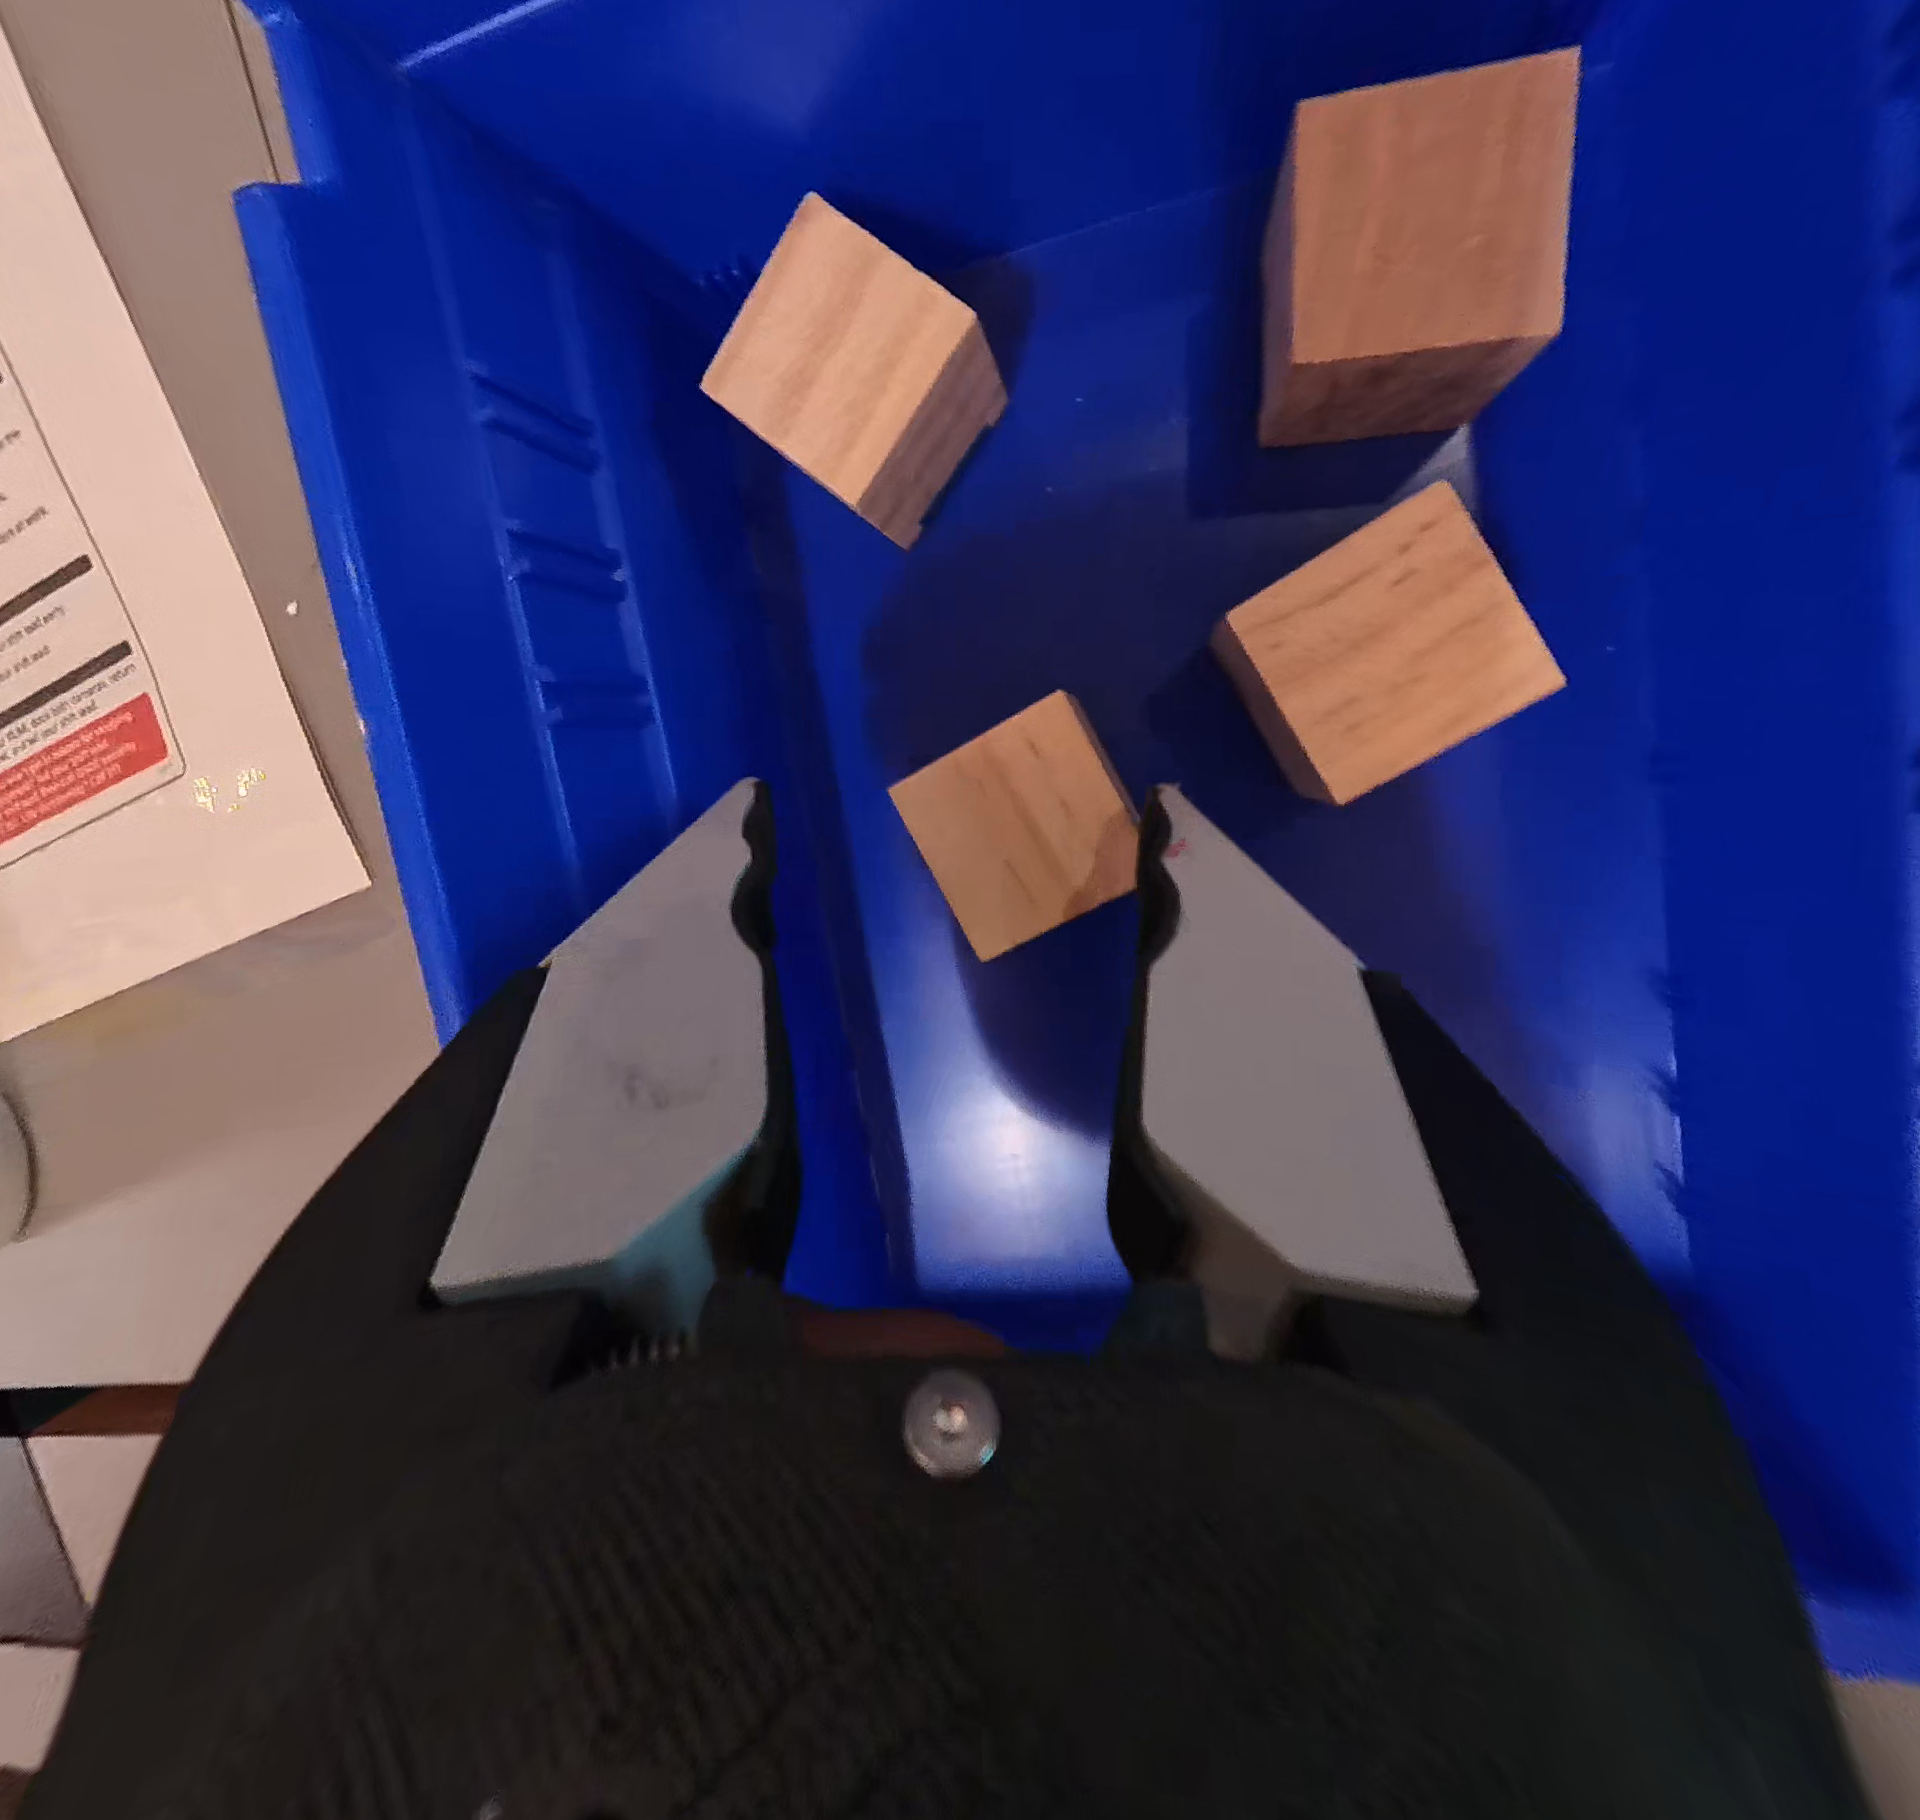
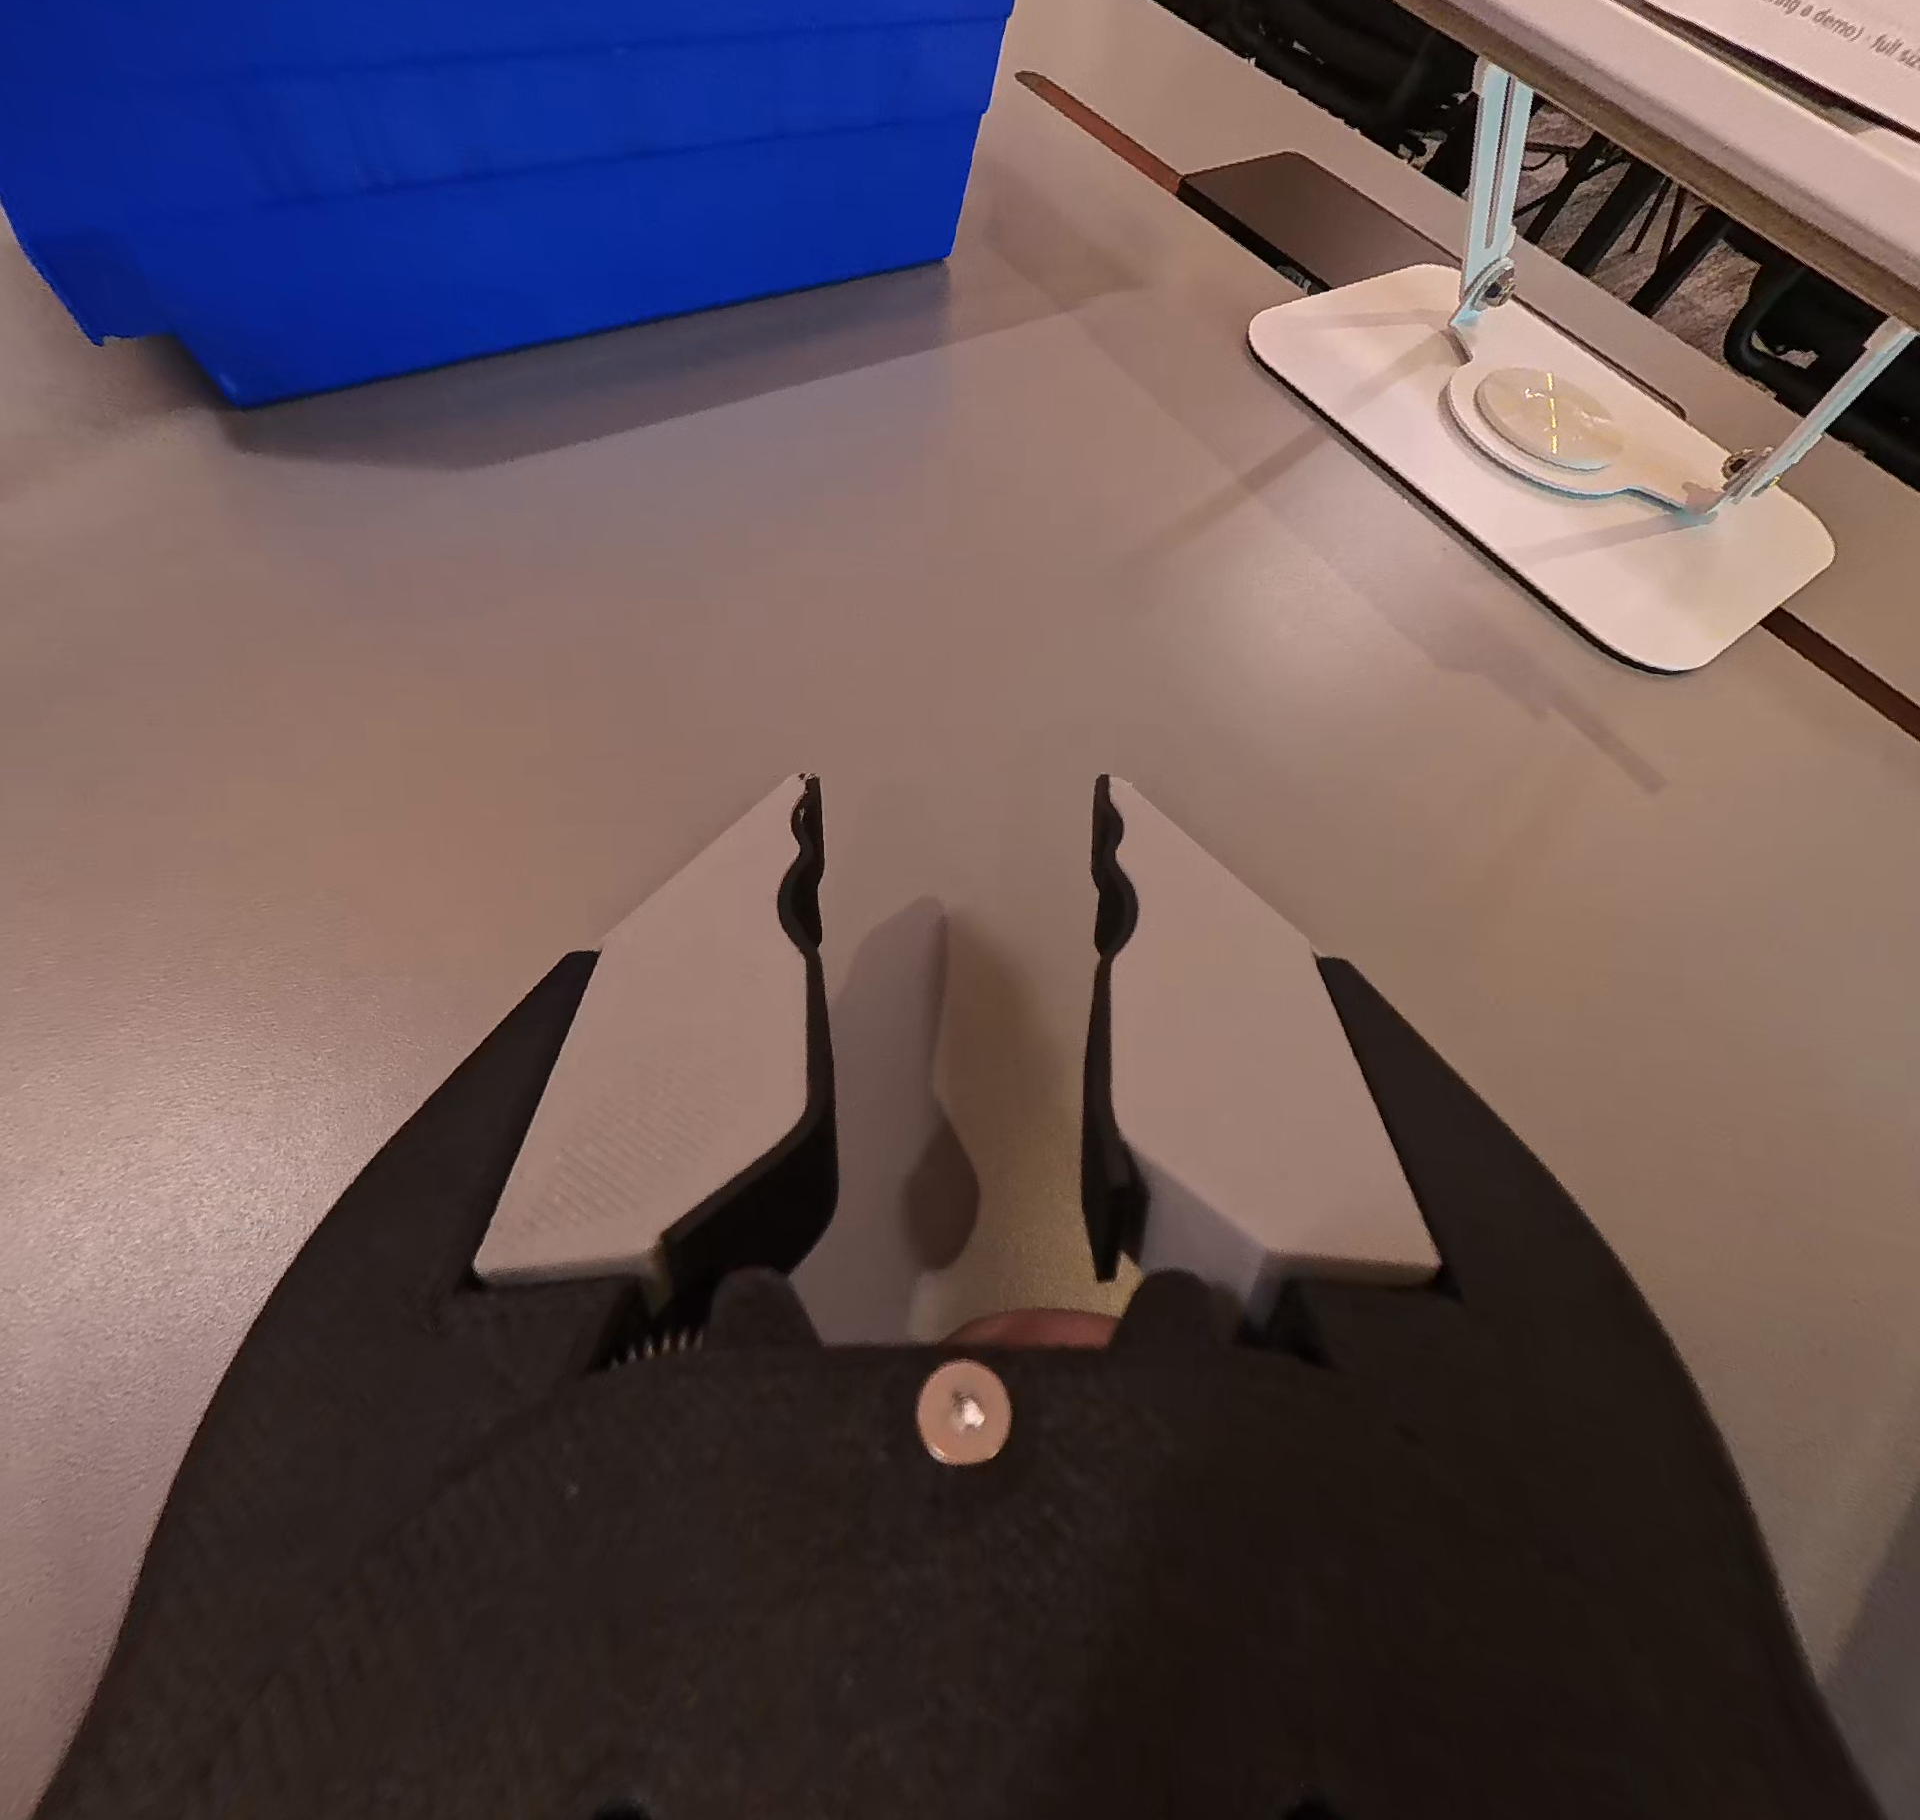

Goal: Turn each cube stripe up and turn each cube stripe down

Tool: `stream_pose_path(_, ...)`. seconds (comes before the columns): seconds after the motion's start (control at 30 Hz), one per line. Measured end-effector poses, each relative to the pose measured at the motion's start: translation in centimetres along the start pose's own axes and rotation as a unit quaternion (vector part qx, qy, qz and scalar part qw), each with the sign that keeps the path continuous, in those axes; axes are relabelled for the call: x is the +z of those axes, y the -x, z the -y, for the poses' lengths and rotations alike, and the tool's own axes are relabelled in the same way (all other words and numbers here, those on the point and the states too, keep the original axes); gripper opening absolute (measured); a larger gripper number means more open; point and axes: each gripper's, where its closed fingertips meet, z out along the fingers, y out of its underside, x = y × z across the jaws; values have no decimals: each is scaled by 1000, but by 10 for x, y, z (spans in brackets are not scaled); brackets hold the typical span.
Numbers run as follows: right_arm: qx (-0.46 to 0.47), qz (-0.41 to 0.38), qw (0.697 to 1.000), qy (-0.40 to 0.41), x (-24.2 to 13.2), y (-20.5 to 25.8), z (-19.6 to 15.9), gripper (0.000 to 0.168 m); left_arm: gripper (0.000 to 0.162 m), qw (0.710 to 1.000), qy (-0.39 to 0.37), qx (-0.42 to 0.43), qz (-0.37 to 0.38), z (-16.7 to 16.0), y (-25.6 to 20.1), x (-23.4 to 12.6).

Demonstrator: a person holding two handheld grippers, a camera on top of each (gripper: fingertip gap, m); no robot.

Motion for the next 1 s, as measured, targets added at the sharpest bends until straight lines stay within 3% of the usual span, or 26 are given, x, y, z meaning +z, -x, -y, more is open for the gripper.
stream_pose_path(0.13, -1, -2, 1000, 3, 1, -1, -2, 49, 71, 1000, 18, -3, 1, -5, -4, 11)
stream_pose_path(0.27, 4, 0, 1000, -1, 0, -2, -1, 49, 59, 998, 54, 10, 0, -16, -10, 22)
stream_pose_path(0.5, -1, 5, 1000, 1, 0, 2, -1, 49, 51, 998, 31, 54, 6, -7, -10, 19)
stream_pose_path(0.63, 8, 24, 1000, -3, 0, 6, 1, 49, 50, 997, -20, 79, -2, 9, -11, -1)
stream_pose_path(0.73, 19, 86, 996, -28, -4, 25, 10, 50, 50, 984, -107, 140, -21, 32, -30, -36)
stream_pose_path(0.8, 41, 176, 982, -48, -12, 50, 19, 50, 50, 957, -198, 204, -62, 47, -64, -76)
stream_pose_path(0.87, 74, 286, 954, -56, -26, 79, 27, 54, 50, 904, -302, 284, -105, 51, -111, -126)
stream_pose_path(1.0, 161, 485, 856, -86, -67, 120, 51, 60, 50, 716, -494, 449, -203, 5, -230, -223)
